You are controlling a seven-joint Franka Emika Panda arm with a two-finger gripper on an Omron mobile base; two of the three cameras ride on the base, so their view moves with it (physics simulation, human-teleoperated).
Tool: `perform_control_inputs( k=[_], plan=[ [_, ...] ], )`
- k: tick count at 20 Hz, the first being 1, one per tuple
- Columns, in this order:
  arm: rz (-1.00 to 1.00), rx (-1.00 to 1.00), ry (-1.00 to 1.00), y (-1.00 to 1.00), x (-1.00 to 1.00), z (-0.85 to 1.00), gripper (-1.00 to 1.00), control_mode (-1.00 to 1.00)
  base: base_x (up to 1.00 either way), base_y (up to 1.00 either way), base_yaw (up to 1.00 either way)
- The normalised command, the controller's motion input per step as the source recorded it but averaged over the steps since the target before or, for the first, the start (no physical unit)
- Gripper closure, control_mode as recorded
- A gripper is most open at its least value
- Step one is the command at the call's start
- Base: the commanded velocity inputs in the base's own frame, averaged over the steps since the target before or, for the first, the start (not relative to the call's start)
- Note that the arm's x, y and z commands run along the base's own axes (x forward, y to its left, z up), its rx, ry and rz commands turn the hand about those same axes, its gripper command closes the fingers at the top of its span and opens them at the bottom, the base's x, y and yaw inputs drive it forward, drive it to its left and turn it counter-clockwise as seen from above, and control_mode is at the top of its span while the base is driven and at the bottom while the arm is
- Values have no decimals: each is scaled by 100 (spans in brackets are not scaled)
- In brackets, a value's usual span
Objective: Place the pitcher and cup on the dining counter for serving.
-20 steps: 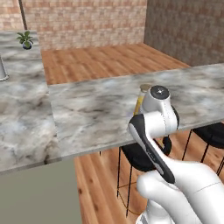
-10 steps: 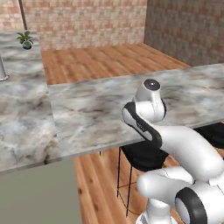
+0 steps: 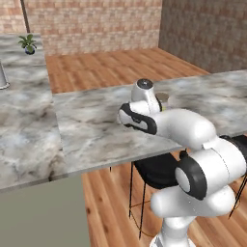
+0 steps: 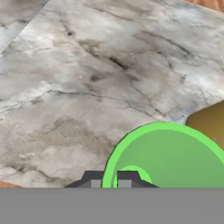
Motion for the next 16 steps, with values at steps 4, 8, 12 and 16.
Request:
perform_control_inputs(
  k=[4, 8, 12, 16],
  plan=[
    [0, 0, 9, 4, 9, -7, 100, -100, 0, 0, 0],
    [0, 0, 8, -18, 29, -50, 100, -100, 0, 0, 0],
    [0, 0, 5, -32, 40, -49, 100, -100, 0, 0, 0],
    [0, 0, 0, -24, 41, -40, 100, -100, 0, 0, 0]
  ],
)
